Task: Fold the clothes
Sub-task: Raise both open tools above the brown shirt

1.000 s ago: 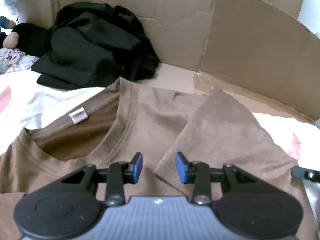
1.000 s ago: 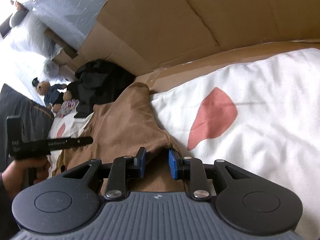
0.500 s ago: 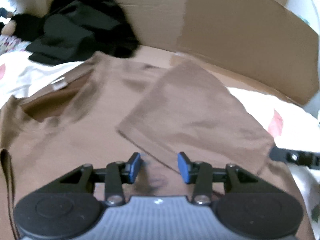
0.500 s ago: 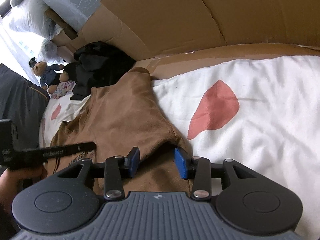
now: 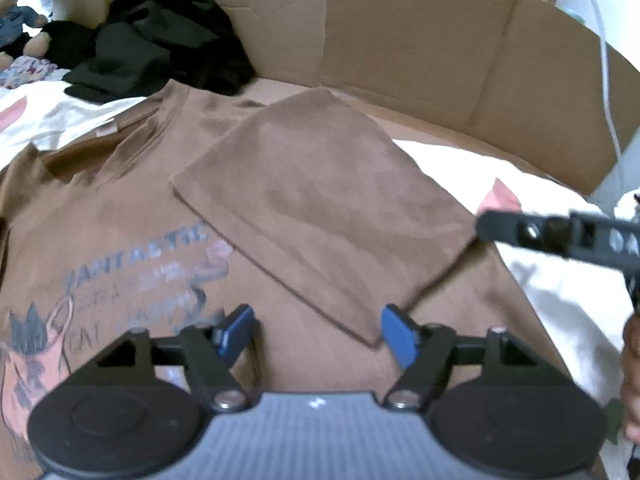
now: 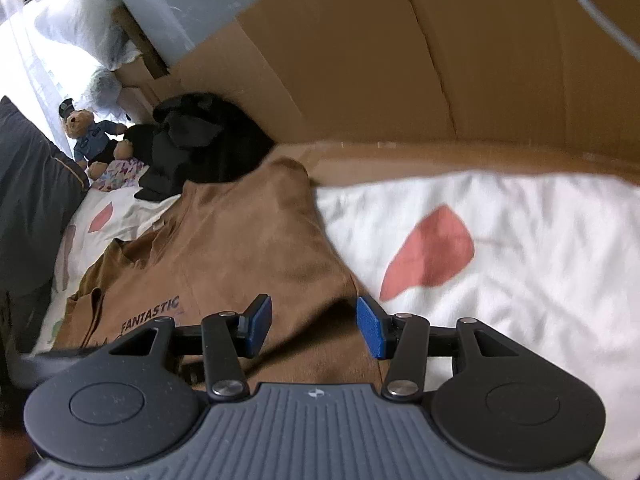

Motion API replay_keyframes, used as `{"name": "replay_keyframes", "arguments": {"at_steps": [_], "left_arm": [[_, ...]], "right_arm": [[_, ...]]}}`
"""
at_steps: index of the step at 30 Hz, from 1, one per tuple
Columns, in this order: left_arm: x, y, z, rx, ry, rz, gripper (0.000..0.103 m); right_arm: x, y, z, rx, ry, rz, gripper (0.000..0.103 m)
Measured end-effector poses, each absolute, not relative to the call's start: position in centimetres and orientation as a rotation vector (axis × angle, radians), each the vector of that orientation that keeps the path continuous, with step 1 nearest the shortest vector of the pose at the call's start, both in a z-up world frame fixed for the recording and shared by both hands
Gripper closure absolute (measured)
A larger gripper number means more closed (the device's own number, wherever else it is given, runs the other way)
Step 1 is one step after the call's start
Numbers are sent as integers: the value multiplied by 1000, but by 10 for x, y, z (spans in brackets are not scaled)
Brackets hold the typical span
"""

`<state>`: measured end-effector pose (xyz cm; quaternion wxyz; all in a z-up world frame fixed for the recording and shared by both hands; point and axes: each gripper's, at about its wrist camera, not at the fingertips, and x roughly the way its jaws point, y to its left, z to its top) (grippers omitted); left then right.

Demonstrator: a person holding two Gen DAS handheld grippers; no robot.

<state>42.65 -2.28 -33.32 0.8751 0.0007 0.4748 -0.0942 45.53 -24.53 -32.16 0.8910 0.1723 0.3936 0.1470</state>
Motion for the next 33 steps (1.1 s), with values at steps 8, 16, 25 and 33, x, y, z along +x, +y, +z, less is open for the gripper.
{"name": "replay_keyframes", "arguments": {"at_steps": [8,16,25,33], "left_arm": [[376,-16,-311,-54,966,-187,26],[326,6,-279,-50,923,-177,26],[270,53,-236,-126,892,-143,26],[221,83,-211,-106,874,-92,26]], "right_arm": [[427,-219,-311,211,788,355,51],[358,-233,-302,138,729,380,51],[301,-262,-283,165,741,353,51],[255,-276,-252,178,774,405,51]]}}
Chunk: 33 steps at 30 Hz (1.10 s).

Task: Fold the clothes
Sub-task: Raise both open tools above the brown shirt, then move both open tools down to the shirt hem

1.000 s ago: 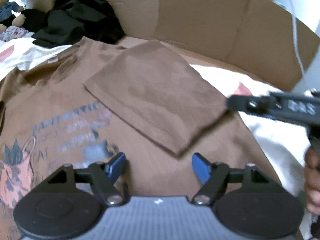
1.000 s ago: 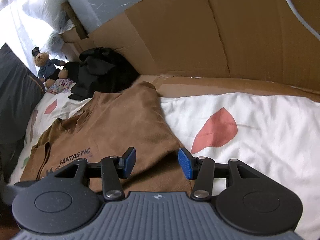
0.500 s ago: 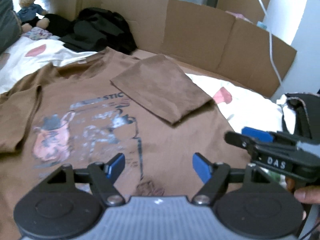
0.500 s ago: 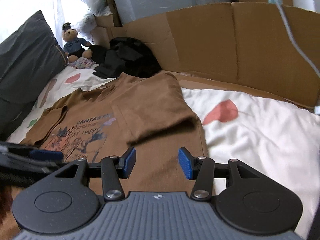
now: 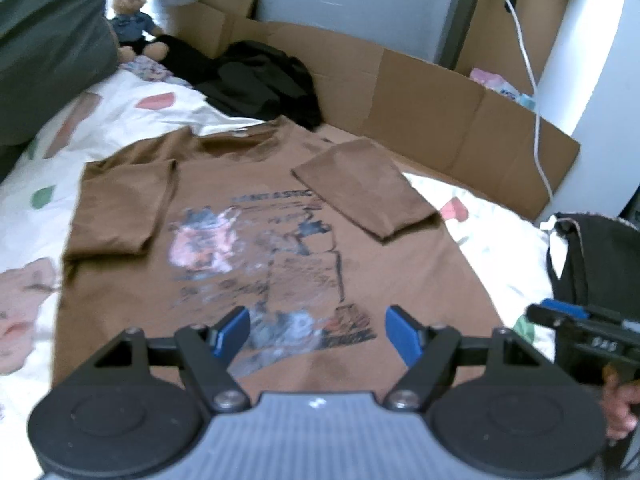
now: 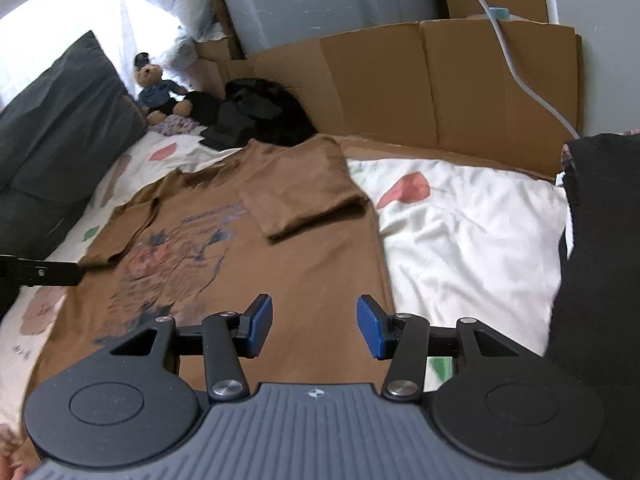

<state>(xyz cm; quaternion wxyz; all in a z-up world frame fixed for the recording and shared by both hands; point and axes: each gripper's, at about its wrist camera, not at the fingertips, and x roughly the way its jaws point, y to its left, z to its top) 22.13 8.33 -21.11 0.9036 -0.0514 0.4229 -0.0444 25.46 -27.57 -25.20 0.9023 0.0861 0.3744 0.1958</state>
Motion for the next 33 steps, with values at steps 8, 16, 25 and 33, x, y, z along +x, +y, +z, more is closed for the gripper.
{"name": "replay_keyframes", "arguments": {"at_steps": [8,16,25,33], "left_arm": [[170,107,-199,-101,914,-5,27],[144,142,-189,-196,946,-32,27],[101,192,-190,-378,919,151,27],[72,198,-190,-310,903,291,27]], "right_arm": [[220,-288,-227,233,867,413,51],[189,-294,-204,175,905,359,51],[158,-299,-190,68,940,325,51],[144,-302,-199,45,969,316,51]]}}
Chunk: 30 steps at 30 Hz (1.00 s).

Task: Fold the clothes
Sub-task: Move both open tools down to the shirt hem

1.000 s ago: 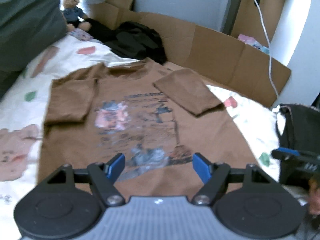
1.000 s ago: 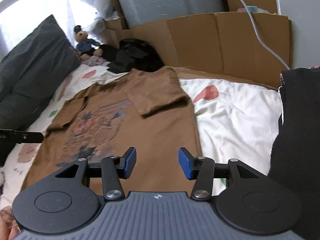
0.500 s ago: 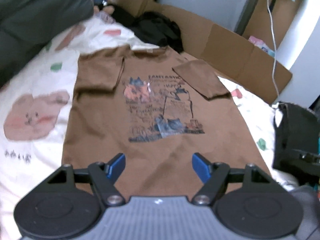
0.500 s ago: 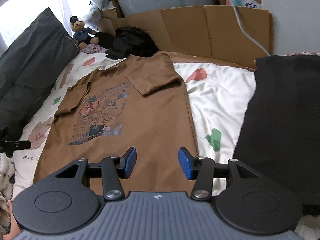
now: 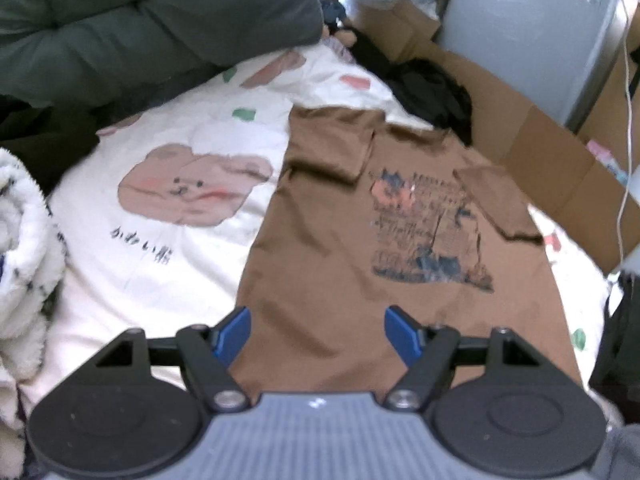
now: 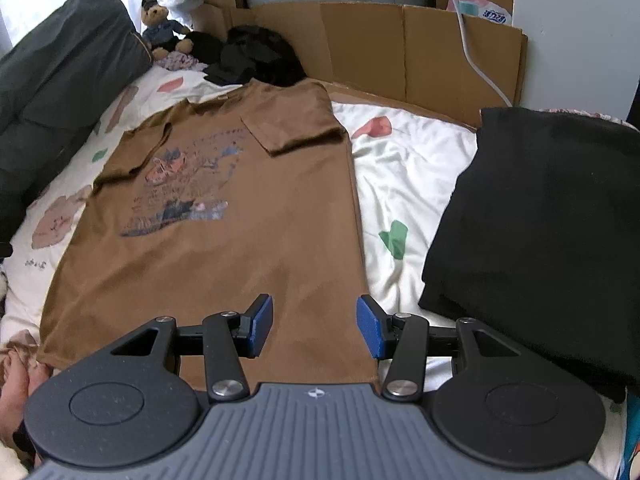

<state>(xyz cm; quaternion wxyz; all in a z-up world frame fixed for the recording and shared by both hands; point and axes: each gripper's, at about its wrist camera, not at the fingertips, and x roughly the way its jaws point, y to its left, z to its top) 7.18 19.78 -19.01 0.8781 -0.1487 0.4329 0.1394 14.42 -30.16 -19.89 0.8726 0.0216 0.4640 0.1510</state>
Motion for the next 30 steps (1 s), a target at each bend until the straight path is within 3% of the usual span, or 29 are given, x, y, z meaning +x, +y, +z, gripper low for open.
{"name": "replay_keyframes", "arguments": {"at_steps": [11,26,30], "left_arm": [[63,207,-206,-315,958,339,26],[72,227,-254,-303,1132,408,24],[76,246,-266,-322,1189,457,30]], "right_arm": [[147,-308,-218,112,1036,300,51],[182,-290,-260,52,1273,273,51],[194,-285,-270,28,1313,265,51]]}}
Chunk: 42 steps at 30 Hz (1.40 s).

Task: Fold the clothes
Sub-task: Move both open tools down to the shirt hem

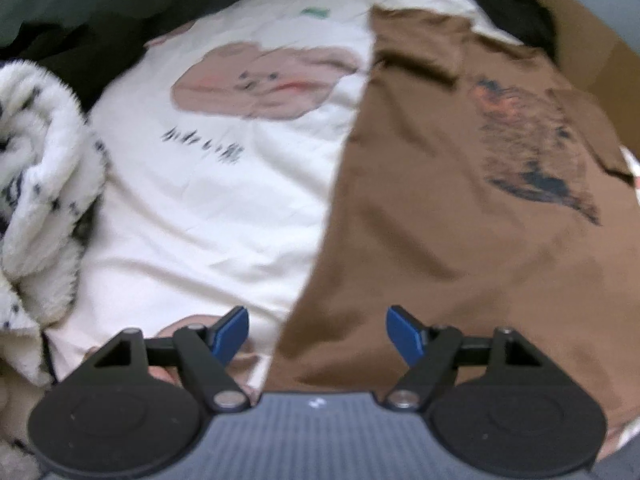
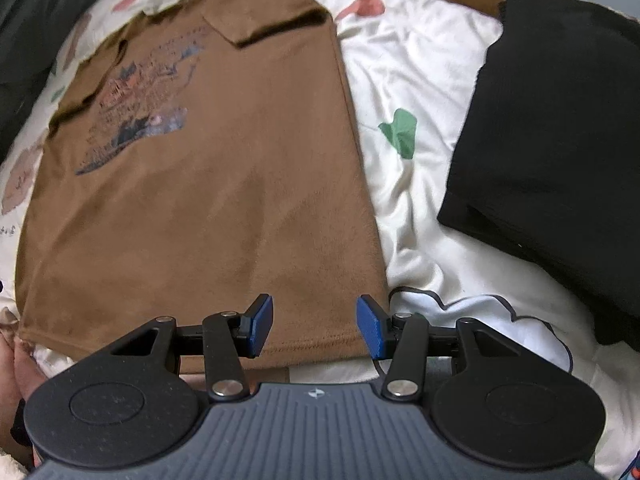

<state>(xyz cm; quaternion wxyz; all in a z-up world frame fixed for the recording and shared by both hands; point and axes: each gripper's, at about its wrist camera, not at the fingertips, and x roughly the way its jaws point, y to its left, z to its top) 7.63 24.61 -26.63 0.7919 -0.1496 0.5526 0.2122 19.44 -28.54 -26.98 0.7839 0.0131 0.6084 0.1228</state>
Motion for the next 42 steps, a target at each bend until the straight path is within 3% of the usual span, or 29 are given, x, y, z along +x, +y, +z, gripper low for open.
{"name": "replay_keyframes", "arguments": {"at_steps": [12,16,20,24,33,42], "left_arm": [[92,270,-295,-328,1268,291,52],[89,276,-306,-342,1301,270,69],[85,284,-311,-395,1313,272,70],[86,282,-309,-372,1333,249,78],[82,282,-305,-369,1378,201,79],[81,276,-312,-375,1379,189,77]], "right_arm": [[219,-305,-294,136,1433,227,52],[222,-304,-297,129,1447,218,52],[223,-310,-303,181,1482,184,57],[224,-305,-304,138,1498,191,60],[225,-308,-302,123,1492,127,69],[222,-308,-296,81,1485,95,69]]}}
